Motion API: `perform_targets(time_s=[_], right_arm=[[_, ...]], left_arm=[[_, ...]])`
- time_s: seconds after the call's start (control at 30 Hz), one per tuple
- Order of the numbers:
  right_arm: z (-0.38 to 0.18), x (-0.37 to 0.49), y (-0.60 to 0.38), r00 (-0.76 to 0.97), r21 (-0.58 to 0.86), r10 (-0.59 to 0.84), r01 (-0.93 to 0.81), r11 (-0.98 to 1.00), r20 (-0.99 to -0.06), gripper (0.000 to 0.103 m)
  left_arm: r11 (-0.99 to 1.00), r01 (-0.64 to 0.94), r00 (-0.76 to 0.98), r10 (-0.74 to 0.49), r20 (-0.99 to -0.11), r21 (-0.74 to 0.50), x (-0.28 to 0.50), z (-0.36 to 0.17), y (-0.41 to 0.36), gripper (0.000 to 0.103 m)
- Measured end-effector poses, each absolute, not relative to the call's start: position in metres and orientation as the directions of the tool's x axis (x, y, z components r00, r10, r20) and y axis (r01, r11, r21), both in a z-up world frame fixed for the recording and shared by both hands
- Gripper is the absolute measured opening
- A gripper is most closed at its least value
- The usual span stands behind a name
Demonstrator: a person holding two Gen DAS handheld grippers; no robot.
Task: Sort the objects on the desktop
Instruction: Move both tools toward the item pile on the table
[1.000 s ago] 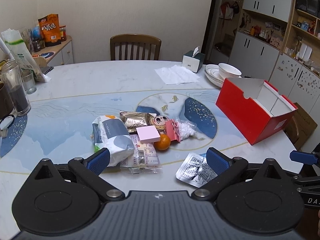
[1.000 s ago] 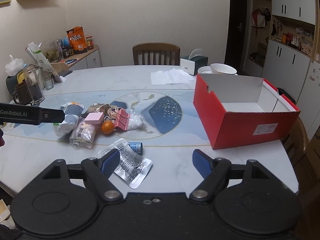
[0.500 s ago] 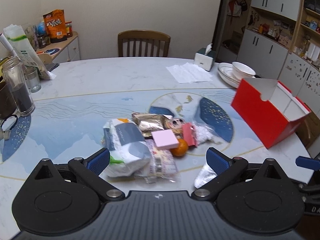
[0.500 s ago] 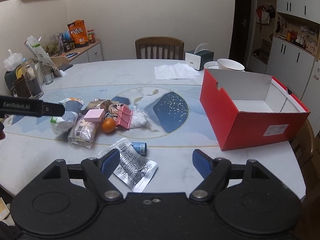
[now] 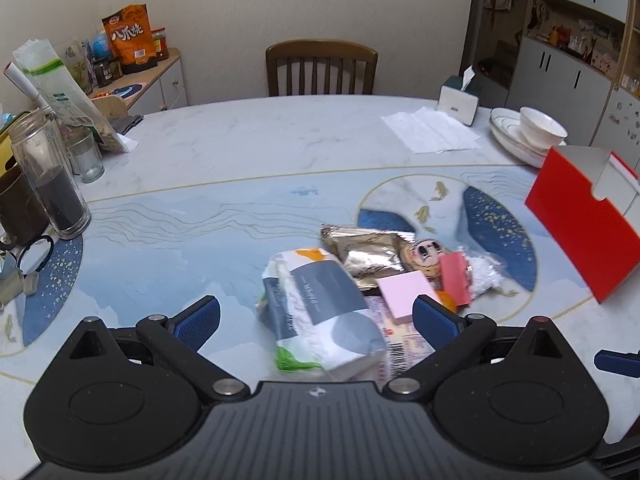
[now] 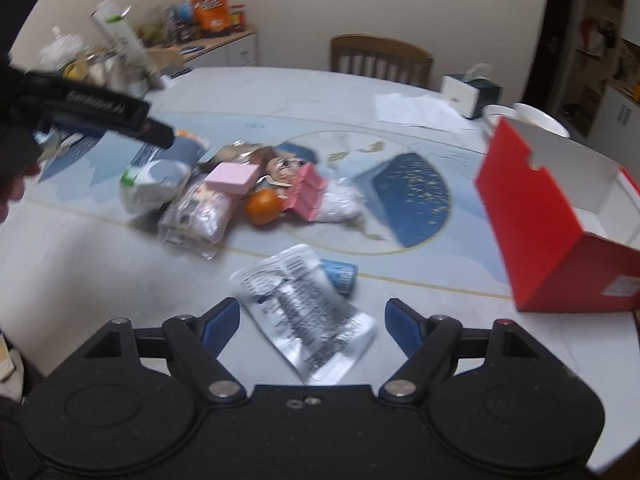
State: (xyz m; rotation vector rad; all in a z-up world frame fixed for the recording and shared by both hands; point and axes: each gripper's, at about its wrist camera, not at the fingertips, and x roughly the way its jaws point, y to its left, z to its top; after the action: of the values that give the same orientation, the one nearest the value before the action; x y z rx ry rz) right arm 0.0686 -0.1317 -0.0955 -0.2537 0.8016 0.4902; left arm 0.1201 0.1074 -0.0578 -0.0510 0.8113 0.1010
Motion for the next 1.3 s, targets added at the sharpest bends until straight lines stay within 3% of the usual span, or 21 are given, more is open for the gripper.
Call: perform_targets(time_s=[0.5, 1.1, 1.3], right_arm=[[-0.128, 0.088, -0.103, 0.553, -0.171, 0.271, -0.619, 0.767, -0.788, 0.080], [-0.136, 0.113, -0.107, 0.496, -0.087, 0.292, -0.608, 0.789, -0.818, 0.079], [-0.136, 0.112, -0.107, 0.484, -0.058, 0.300, -0.595, 0.802, -0.822, 0.078]], left_arm=[[0.994, -0.111, 0.653, 0.059, -0.755, -0.018, 0.134, -0.068, 0.137, 0.103], [0.995, -0.092, 0.630, 0.029, -0.776, -0.038, 0.150, -0.077, 0.146, 0.103], [0.993, -0.074, 0.586, -0.034, -0.810, -0.096, 0.165, -0.082, 0.141, 0.103]])
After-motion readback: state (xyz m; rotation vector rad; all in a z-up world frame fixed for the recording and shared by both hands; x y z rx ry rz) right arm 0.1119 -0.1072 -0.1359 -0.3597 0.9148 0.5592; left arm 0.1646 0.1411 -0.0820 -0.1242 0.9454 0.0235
